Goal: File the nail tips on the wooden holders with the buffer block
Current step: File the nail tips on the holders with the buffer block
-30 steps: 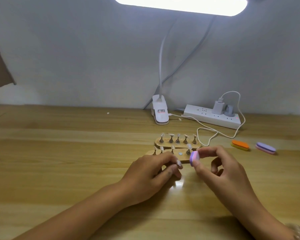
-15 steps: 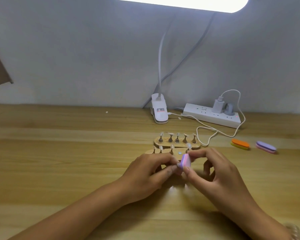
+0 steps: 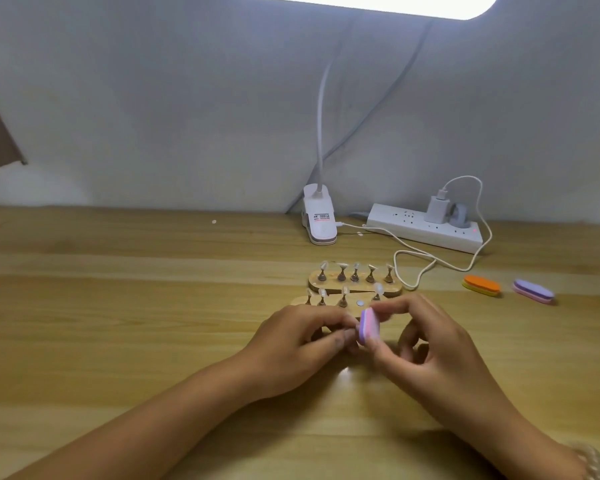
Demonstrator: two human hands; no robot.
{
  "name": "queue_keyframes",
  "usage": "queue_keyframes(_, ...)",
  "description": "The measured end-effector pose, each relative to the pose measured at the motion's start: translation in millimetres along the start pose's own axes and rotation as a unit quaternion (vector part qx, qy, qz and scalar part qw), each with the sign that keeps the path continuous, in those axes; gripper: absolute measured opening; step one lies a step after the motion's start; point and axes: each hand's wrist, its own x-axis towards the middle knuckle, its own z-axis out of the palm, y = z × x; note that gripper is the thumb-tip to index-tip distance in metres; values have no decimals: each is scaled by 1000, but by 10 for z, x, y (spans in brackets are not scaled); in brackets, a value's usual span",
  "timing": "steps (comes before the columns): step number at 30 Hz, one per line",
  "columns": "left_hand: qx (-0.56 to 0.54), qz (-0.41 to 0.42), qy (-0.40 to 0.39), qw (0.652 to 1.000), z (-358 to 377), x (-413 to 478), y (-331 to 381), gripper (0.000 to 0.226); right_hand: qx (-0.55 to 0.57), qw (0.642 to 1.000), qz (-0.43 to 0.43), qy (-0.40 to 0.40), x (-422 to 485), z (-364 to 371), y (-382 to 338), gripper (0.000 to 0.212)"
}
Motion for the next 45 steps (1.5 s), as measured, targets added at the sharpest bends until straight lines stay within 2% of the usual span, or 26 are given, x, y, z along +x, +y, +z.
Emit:
queue_keyframes(2, -5, -2, -2, 1000, -1, -1, 4, 18, -8, 1000, 8, 4, 11, -1, 26, 24)
queue_keyframes(5, 13, -4, 2, 1000, 0, 1, -9, 21, -10, 999, -37, -24, -43, 35, -46, 27)
queue_keyframes(10, 25, -11, 2, 1000, 0, 9, 29, 18, 4, 1000, 12, -5, 6, 13, 39, 30)
queue_keyframes(15, 54, -6, 4, 998, 1, 0, 10, 17, 7, 998, -56, -34, -56, 23, -24, 32)
queue_keyframes(19, 53, -2, 9, 999, 7, 8, 3, 16, 16, 1000, -2, -7, 2, 13, 81, 29)
queue_keyframes(24, 59, 1, 4, 998, -1, 0, 6, 17, -7, 998, -58, -27, -23, 32, 36, 27)
queue_keyframes(27, 54, -8, 10, 998, 1, 3, 31, 18, 2, 1000, -16, -2, 4, 14, 97, 28)
queue_keyframes(31, 68, -10, 11, 998, 6, -7, 32, 23, -35, 995, -90, -27, -26, 39, 25, 28)
queue_keyframes(35, 58, -10, 19, 998, 8, 4, 22, 20, -9, 999, -38, -10, 11, 19, 107, 27)
queue_keyframes(39, 58, -2, 9, 998, 3, -7, 30, 17, -15, 997, -73, -16, -6, 49, 92, 30)
queue_keyframes(43, 61, 2, 8, 998, 4, -2, 46, 18, 25, 1000, -10, -7, 28, 21, 160, 27)
queue_keyframes(45, 65, 3, 7, 998, 7, 1, 34, 17, 21, 999, -33, -18, 22, 21, 137, 27)
